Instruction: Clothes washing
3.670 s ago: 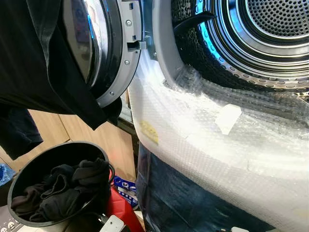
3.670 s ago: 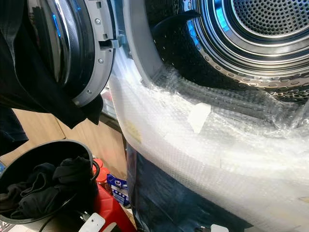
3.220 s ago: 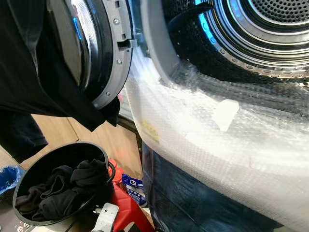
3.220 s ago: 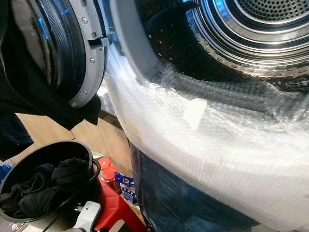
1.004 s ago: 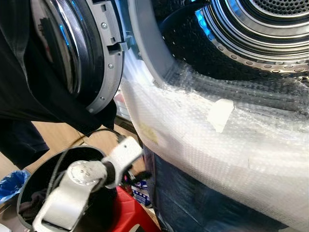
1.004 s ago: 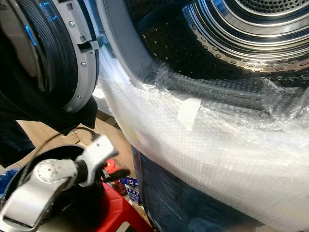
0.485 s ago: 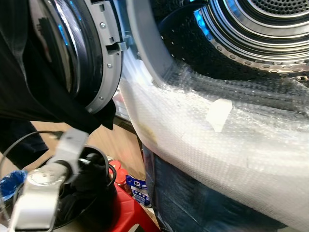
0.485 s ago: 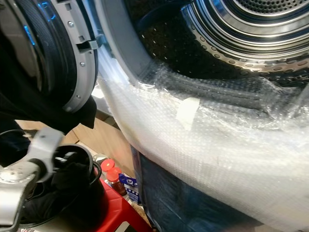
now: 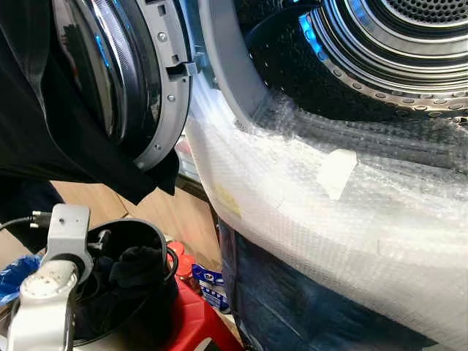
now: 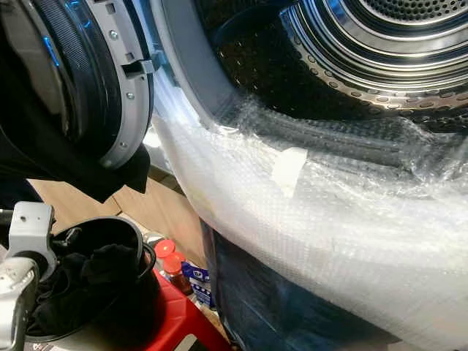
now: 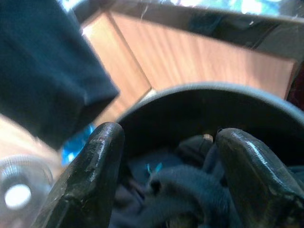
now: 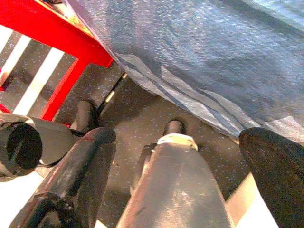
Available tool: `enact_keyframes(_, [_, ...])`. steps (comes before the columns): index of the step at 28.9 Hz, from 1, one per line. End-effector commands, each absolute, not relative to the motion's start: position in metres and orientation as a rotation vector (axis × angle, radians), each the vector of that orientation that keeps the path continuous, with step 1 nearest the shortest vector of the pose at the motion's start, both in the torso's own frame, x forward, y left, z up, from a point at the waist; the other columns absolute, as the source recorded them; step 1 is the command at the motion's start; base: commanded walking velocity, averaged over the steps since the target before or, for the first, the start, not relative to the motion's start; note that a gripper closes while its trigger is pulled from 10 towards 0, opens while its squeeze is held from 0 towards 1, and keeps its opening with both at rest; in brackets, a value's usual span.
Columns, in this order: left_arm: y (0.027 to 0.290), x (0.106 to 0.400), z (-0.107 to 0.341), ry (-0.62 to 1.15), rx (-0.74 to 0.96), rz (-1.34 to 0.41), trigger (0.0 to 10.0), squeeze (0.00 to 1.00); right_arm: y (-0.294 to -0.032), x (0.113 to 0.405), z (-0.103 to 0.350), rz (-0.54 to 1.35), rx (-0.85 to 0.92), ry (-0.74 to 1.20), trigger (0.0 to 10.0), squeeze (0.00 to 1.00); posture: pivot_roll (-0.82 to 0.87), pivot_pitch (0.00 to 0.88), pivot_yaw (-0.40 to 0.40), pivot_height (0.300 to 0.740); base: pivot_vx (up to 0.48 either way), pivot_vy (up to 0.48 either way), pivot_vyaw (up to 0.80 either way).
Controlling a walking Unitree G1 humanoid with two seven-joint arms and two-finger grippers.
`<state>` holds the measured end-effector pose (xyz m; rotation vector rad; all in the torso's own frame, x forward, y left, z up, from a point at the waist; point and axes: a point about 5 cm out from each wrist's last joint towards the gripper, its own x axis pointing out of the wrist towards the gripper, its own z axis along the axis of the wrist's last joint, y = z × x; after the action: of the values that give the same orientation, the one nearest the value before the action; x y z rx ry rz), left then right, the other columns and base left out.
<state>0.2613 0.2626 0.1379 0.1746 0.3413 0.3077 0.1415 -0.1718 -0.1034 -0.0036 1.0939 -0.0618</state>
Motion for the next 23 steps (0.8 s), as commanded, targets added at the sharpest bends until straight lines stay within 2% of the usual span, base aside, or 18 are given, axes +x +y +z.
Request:
enact_keyframes(1, [0.27, 0.259, 0.136, 0.339, 0.16, 0.353, 10.0, 0.0, -0.165, 0.132, -0.107, -0.064, 0.027, 1.134, 10.0, 0.0, 0.09, 0.043, 0.165, 0.74, 0.0, 0.0, 0.0])
enact_keyframes(13, [0.29, 0.248, 0.119, 0.304, 0.088, 0.537, 10.0, 0.0, -0.172, 0.132, -0.107, -0.087, 0.024, 1.132, 10.0, 0.0, 0.11, 0.051, 0.153, 0.74, 0.0, 0.0, 0.0])
enact_keyframes(23, [0.279, 0.248, 0.105, 0.318, 0.013, 0.501, 10.0, 0.0, -0.165, 0.137, -0.106, -0.036, 0.0, 1.126, 10.0, 0.0, 0.12, 0.054, 0.148, 0.74, 0.0, 0.0, 0.0])
